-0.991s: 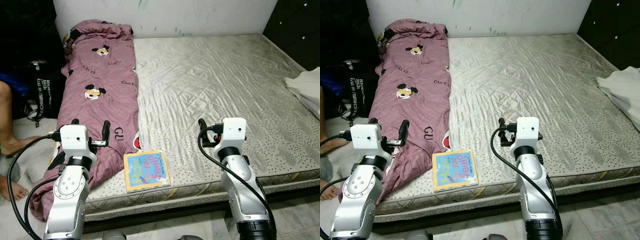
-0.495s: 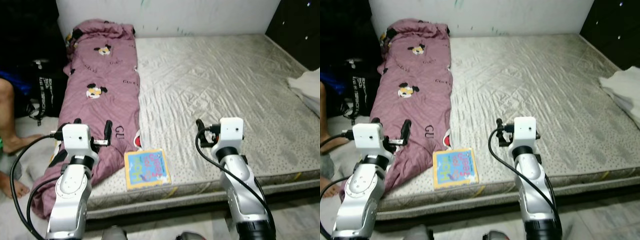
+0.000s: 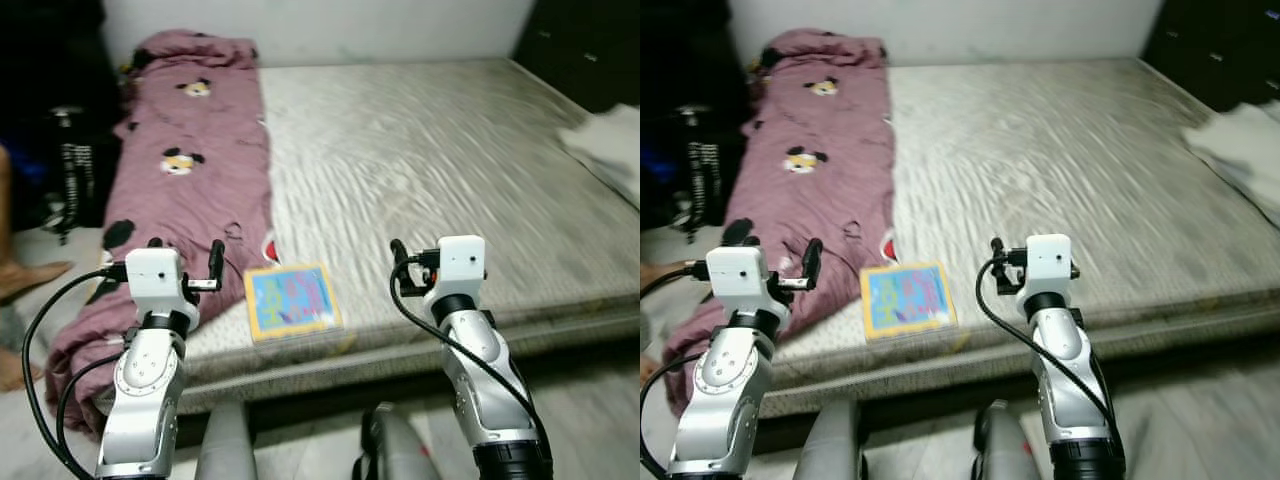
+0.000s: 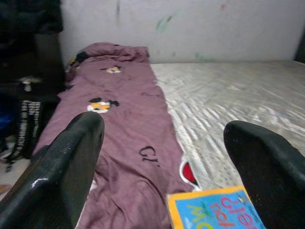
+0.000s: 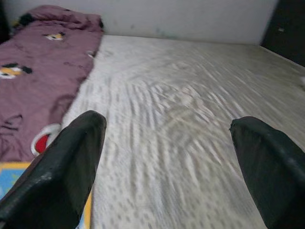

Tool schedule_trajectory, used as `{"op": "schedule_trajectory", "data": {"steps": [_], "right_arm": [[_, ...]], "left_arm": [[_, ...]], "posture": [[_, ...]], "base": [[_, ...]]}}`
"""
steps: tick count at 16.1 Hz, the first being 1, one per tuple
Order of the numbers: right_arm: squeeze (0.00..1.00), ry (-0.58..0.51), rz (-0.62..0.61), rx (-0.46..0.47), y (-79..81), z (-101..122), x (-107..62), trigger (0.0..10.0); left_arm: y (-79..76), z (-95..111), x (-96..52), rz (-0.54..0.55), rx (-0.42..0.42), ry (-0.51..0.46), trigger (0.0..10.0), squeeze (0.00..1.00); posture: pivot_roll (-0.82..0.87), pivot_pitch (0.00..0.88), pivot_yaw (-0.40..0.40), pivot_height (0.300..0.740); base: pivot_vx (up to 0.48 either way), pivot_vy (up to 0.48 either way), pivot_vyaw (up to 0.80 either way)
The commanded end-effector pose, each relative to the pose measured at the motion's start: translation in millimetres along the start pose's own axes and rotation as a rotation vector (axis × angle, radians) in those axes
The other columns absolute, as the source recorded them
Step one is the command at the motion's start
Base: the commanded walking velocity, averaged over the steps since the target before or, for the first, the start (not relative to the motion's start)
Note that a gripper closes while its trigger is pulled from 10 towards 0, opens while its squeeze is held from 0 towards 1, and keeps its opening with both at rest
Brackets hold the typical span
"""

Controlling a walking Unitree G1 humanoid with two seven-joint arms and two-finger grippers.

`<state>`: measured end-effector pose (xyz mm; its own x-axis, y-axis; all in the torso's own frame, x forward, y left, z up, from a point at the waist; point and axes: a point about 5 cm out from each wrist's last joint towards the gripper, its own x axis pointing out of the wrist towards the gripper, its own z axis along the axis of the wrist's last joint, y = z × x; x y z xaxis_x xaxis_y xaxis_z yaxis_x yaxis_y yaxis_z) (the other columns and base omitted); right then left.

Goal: Clean up the room

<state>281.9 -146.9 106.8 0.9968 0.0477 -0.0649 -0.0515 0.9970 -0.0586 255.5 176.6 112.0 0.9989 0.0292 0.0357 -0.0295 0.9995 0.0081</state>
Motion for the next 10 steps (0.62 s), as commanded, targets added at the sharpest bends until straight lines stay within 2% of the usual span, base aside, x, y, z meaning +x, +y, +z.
{"op": "schedule_trajectory", "data": {"steps": [1,10], "right_arm": [[0.00,0.005,0.003,0.001,-0.4,0.5,1.9,10.0],[0.00,0.003,0.050,-0.017,5.7,0.5,2.2,10.0]], "left_arm": [[0.0,2.8,2.1,0.004,0.012,-0.006,10.0,0.00],[-3.2,3.0,3.8,0.002,-0.002,-0.003,10.0,0.00]], "posture": [[0.05,0.028,-0.013,0.621],[0.05,0.026,-0.015,0.621]], "base": [[0.000,0.000,0.00],[0.000,0.000,0.00]]}}
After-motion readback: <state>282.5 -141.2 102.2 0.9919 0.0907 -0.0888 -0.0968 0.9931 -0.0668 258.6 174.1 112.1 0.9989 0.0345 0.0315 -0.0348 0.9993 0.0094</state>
